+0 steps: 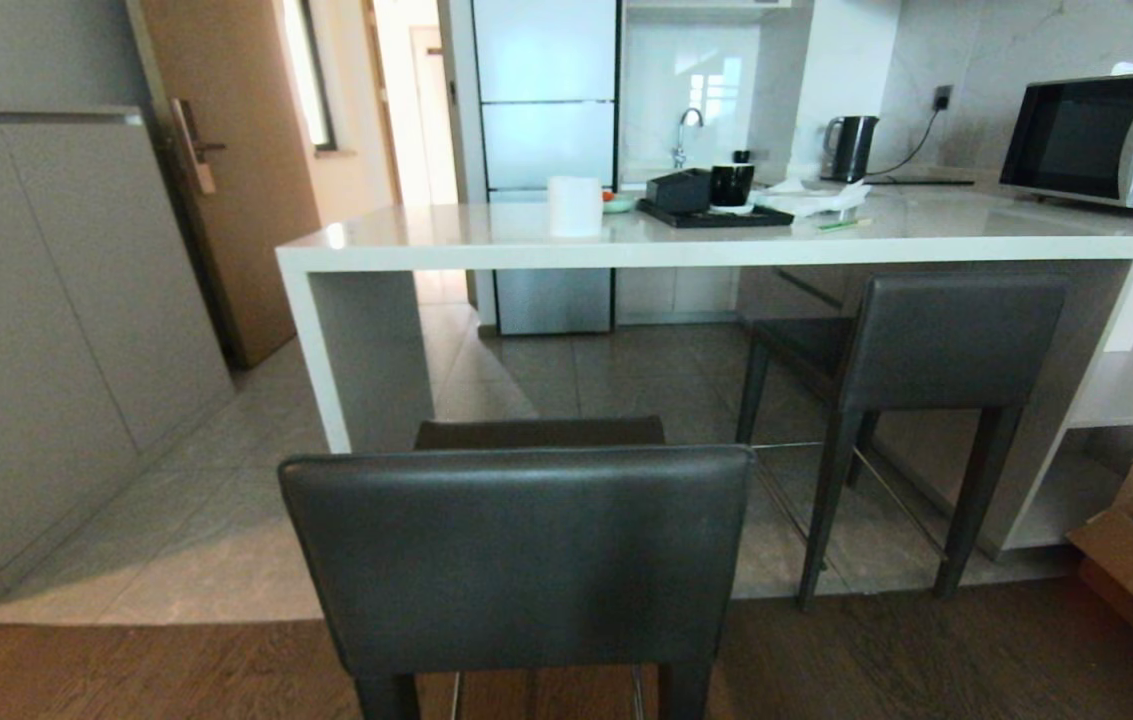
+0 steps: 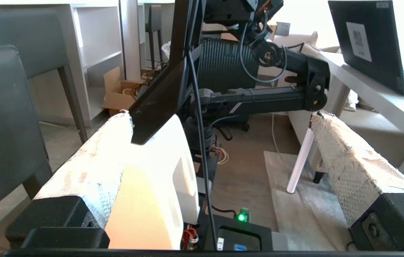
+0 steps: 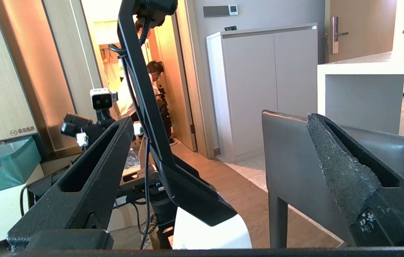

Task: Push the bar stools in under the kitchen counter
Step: Pull the gray chair out from under the dining table

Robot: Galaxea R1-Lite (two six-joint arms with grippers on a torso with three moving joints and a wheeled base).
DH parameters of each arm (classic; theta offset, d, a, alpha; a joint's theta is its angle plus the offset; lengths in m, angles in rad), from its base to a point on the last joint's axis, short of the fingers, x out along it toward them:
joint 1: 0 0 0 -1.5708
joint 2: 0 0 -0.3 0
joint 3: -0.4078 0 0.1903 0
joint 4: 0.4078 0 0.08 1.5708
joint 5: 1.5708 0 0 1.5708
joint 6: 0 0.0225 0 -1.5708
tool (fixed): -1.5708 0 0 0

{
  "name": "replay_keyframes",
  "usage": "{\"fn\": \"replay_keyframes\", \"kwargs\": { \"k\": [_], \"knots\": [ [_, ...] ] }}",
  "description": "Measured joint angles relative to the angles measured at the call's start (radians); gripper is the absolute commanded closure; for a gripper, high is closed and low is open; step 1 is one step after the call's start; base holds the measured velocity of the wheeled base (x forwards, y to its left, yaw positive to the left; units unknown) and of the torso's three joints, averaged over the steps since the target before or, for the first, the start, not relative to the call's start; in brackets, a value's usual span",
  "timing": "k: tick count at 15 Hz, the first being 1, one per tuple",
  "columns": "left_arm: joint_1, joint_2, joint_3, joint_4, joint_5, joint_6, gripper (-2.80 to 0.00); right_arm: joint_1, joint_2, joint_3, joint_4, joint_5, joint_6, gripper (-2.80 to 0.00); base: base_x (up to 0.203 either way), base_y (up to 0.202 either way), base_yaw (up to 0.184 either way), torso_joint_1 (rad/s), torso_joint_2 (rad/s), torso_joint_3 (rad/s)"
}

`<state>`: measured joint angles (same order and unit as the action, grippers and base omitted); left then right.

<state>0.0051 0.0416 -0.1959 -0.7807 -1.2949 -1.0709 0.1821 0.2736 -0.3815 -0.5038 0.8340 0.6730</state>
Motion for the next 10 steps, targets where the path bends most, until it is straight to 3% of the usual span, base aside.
{"fn": "replay_keyframes", "kwargs": {
  "k": [3, 5, 7, 9, 10],
  "knots": [
    [-0.001, -0.029, 0.09, -0.106, -0.001, 0.027, -2.8, 0.0, 0.0, -0.007, 0.0, 0.001, 0.001, -2.8, 0.0, 0.0, 0.0, 0.0, 0.0, 0.0],
    [-0.001, -0.036, 0.117, -0.128, 0.04, 0.039, -2.8, 0.0, 0.0, -0.009, 0.001, 0.0, 0.001, -2.8, 0.0, 0.0, 0.0, 0.0, 0.0, 0.0],
    [-0.001, -0.04, 0.122, -0.086, 0.152, 0.081, -2.8, 0.0, 0.0, -0.007, 0.0, 0.0, 0.0, -2.8, 0.0, 0.0, 0.0, 0.0, 0.0, 0.0],
    [0.0, -0.04, 0.108, 0.057, 0.318, 0.207, -2.8, 0.0, 0.0, -0.003, -0.001, 0.001, 0.0, -2.8, 0.0, 0.0, 0.0, 0.0, 0.0, 0.0],
    [0.0, -0.04, 0.087, 0.173, 0.413, 0.3, -2.8, 0.0, 0.0, -0.002, 0.0, 0.001, 0.0, -2.8, 0.0, 0.0, 0.0, 0.0, 0.0, 0.0]
  ]
}}
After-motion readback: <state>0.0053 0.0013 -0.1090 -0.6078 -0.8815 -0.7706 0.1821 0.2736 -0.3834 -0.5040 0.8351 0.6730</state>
